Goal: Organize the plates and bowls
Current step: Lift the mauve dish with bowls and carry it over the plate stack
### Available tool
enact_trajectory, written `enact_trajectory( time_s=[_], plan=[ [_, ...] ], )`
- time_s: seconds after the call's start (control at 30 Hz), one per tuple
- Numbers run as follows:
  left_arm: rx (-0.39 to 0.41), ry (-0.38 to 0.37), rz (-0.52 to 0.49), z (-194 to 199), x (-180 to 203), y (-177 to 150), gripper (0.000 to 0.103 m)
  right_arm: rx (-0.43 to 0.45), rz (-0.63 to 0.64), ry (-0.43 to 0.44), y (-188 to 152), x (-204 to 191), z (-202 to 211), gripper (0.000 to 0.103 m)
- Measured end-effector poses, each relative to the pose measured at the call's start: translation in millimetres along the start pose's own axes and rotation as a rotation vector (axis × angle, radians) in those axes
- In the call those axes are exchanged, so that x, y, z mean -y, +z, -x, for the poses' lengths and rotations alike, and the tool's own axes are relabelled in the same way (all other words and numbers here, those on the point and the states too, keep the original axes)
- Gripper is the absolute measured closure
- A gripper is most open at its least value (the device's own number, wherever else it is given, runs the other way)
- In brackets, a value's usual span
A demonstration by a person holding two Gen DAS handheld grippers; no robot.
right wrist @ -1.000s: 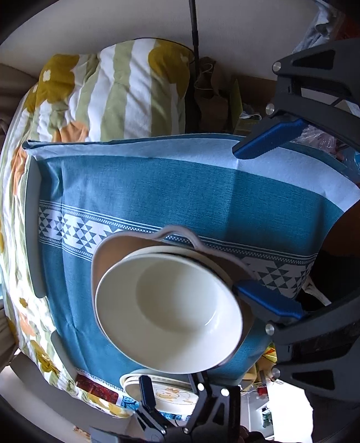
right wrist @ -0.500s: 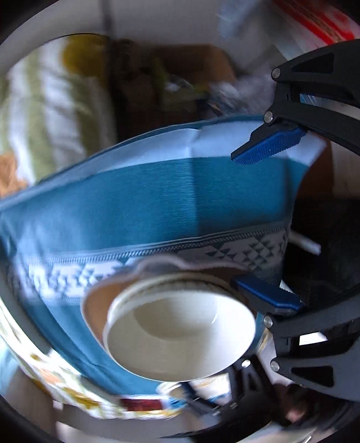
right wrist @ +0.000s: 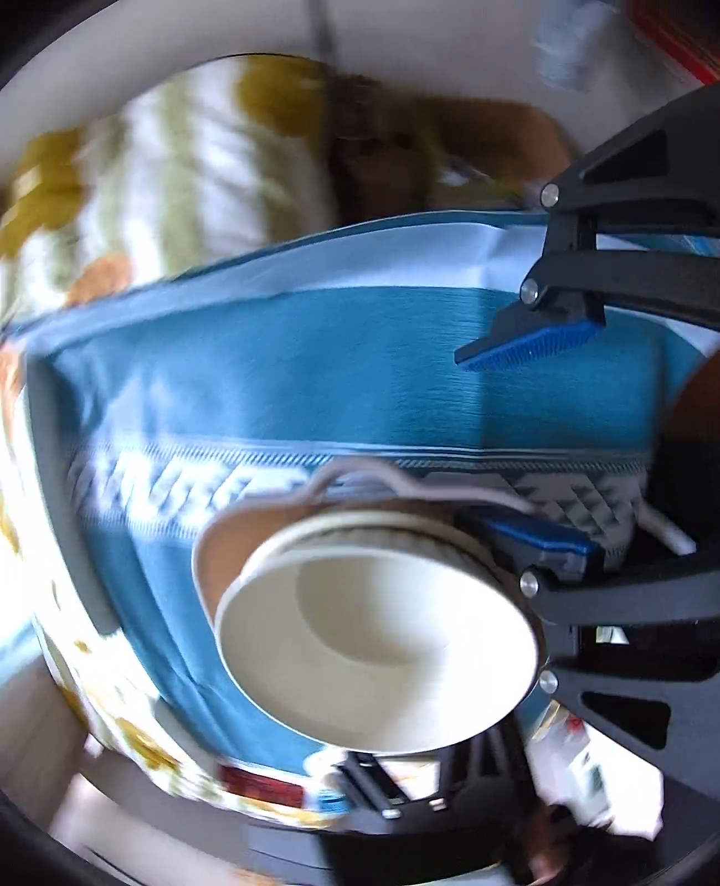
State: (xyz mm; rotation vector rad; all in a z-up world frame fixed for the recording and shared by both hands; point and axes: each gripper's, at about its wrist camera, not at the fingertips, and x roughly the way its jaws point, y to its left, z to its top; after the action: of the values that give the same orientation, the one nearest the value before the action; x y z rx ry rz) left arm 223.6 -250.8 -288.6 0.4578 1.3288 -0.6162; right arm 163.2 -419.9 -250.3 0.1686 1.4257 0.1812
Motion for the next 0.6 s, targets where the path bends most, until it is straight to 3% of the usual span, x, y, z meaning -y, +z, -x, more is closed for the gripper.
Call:
enact_trajectory(
  time_s=[0.03,0.2,0.37,0.6],
  plan=[
    [0.008,-0.003,-0.007,-1,1,0,0.056,0.011,0.026,0.025,1,-1,-2,0.068],
    [0.036,-0.003,-0.023,-3,3,0,0.062,0.066,0.085,0.048,5,1,-10,0.069],
    [0.047,-0.019,-0.026,-5,9,1,0.077,0.128,0.117,0.075,15,-4,-21,0.075],
    [0.070,-0.058,0.103,-4,-2,0,0.083,0.122,0.212,0.057,20,-24,-36,0.094]
  ],
)
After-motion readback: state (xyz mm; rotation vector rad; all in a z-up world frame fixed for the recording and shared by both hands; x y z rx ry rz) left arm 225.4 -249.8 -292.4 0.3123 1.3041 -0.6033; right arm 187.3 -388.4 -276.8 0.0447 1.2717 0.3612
